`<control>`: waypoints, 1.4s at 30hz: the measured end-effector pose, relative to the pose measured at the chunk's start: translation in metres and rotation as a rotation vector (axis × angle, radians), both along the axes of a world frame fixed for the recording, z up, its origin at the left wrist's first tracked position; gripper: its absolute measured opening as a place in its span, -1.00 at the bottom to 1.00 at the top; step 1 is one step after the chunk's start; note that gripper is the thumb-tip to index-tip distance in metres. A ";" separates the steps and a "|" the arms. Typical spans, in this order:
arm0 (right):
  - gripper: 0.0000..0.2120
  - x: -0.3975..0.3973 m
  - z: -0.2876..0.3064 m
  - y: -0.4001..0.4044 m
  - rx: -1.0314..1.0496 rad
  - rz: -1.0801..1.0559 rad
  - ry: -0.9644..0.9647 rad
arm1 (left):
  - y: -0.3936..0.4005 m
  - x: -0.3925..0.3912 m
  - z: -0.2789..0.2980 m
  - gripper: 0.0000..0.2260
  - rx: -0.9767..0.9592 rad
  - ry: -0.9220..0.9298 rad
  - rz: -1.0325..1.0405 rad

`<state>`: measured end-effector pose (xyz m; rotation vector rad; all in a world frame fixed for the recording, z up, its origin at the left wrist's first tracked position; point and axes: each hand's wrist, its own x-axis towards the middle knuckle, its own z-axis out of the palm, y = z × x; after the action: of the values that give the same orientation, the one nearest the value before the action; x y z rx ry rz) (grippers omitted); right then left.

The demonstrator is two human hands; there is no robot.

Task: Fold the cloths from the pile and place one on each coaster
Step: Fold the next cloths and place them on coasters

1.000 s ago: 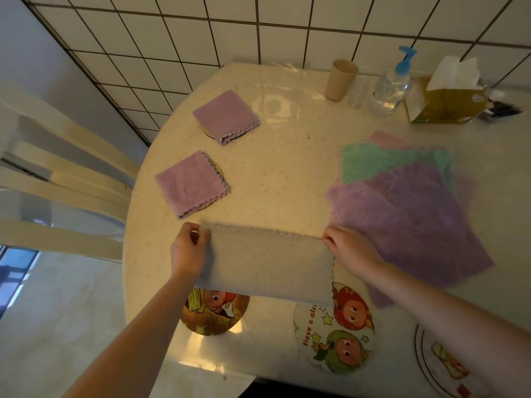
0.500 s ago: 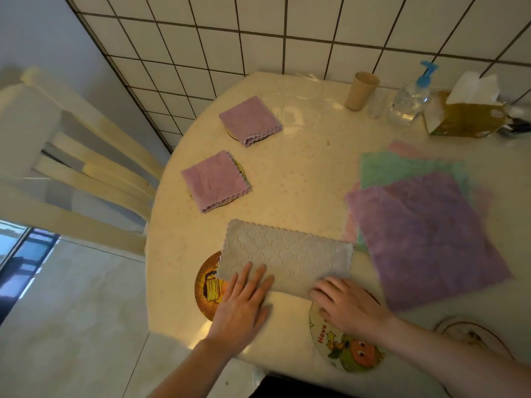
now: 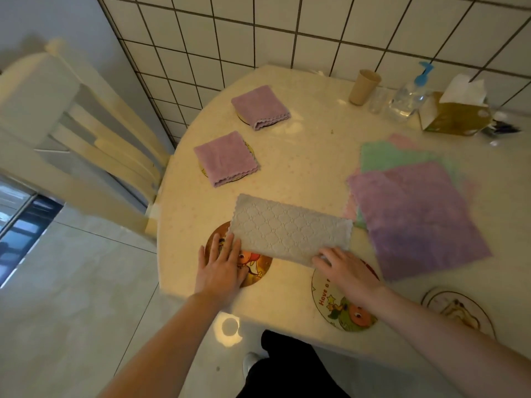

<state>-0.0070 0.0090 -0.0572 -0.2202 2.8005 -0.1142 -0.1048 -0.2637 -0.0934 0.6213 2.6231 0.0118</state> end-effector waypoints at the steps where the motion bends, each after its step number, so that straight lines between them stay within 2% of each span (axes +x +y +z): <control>1: -0.39 -0.002 0.001 -0.001 -0.003 -0.021 0.026 | 0.006 0.004 0.003 -0.37 0.016 0.008 0.019; 3: -0.43 -0.005 0.000 0.000 0.009 -0.021 0.076 | 0.015 0.015 0.007 -0.38 0.105 0.036 0.007; 7: -0.54 -0.002 -0.003 0.004 -0.084 0.007 0.140 | 0.036 0.043 0.011 -0.42 0.238 0.144 -0.219; 9: -0.58 0.006 0.004 0.008 -0.122 0.033 0.145 | 0.055 0.056 0.012 -0.42 0.284 0.146 -0.249; 15: -0.69 0.039 0.006 0.017 -0.315 0.103 0.074 | 0.093 0.081 0.003 -0.52 0.253 0.086 -0.216; 20: -0.74 0.055 0.012 0.020 -0.479 0.223 -0.095 | 0.098 0.108 -0.002 -0.50 0.211 0.049 -0.157; 24: -0.85 0.046 0.030 0.024 -0.656 0.344 -0.180 | 0.116 0.118 0.006 -0.52 0.235 0.058 -0.003; 26: -0.85 0.029 0.023 0.037 -0.616 0.373 -0.160 | 0.123 0.121 0.008 -0.58 0.237 0.084 0.035; 27: -0.76 0.019 0.015 0.046 -0.540 0.400 -0.109 | 0.125 0.122 0.009 -0.60 0.238 0.086 0.042; 30: -0.31 -0.012 -0.008 0.071 -0.325 0.521 -0.022 | 0.123 0.128 0.006 -0.67 0.273 0.113 0.057; 32: -0.22 -0.027 -0.013 0.082 -0.214 0.624 -0.058 | 0.119 0.131 0.006 -0.61 0.310 0.098 0.050; 36: -0.27 -0.042 -0.029 0.094 -0.169 0.736 -0.050 | 0.111 0.132 0.014 -0.55 0.476 -0.061 0.206; 38: -0.29 -0.045 -0.032 0.095 -0.190 0.746 -0.070 | 0.110 0.129 0.021 -0.62 0.569 -0.092 0.298; 40: -0.34 -0.049 -0.028 0.094 -0.251 0.679 -0.140 | 0.111 0.124 0.025 -0.74 0.652 -0.105 0.443; 42: -0.51 -0.052 -0.027 0.091 -0.409 0.508 -0.211 | 0.111 0.113 0.027 -0.79 0.619 -0.155 0.672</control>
<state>-0.0594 0.1001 -0.0840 -0.9417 2.3981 -0.5489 0.0087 -0.1527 -0.0667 -0.1143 2.5267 1.0495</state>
